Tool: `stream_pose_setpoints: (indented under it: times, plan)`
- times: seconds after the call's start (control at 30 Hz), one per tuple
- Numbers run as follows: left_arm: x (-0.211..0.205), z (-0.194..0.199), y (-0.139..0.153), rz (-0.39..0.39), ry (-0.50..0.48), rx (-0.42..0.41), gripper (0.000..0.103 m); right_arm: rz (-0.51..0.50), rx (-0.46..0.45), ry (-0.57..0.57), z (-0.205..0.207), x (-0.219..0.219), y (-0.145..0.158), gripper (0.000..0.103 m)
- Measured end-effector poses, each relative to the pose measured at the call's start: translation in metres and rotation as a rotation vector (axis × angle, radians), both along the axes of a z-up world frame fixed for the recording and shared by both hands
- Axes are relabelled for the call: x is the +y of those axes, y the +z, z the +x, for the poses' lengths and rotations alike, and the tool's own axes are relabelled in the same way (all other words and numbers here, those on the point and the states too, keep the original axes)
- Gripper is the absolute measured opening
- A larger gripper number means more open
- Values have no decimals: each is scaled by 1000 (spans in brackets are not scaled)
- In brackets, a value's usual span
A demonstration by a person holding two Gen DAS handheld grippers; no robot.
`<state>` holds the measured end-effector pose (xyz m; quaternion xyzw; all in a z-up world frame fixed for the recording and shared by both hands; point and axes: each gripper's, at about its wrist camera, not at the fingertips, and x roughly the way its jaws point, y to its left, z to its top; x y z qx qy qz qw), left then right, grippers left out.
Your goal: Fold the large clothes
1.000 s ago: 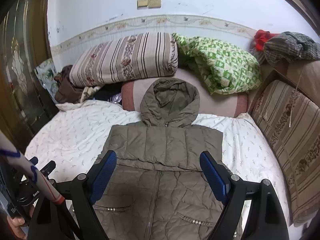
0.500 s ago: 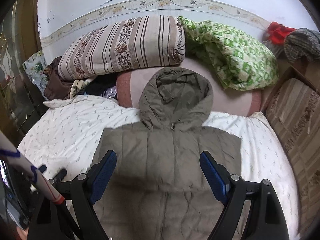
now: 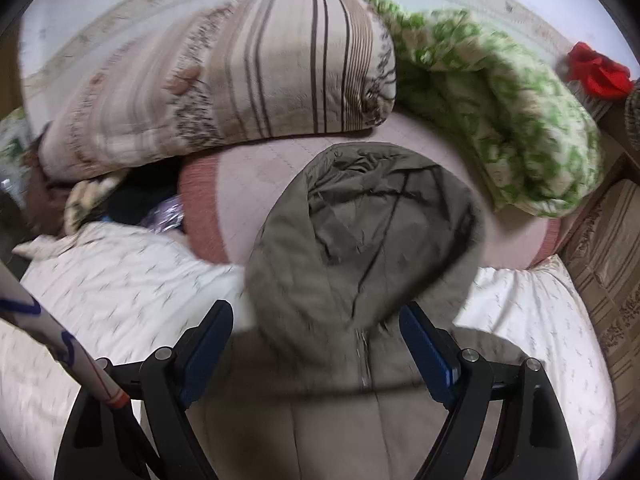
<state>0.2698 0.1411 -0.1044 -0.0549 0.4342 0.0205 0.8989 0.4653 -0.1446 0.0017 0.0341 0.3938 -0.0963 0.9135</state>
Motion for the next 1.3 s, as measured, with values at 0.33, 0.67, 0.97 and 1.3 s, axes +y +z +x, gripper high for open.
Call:
stream_pose_setpoints:
  times: [0.33,0.67,0.97,1.3]
  plan:
    - [-9,9,-13,-6,-44,60,70,64,72,-145,112,-19,-37,84]
    - [0,6,-8,-50,-30,64,70,77,52,23,44,6,-2,9]
    - [18,2,1,-103,7,44,70,51,3,148,-139,58,15,8]
    - [39,5,2,-109,85,31,70,137,208,83,-162,60,-116,10]
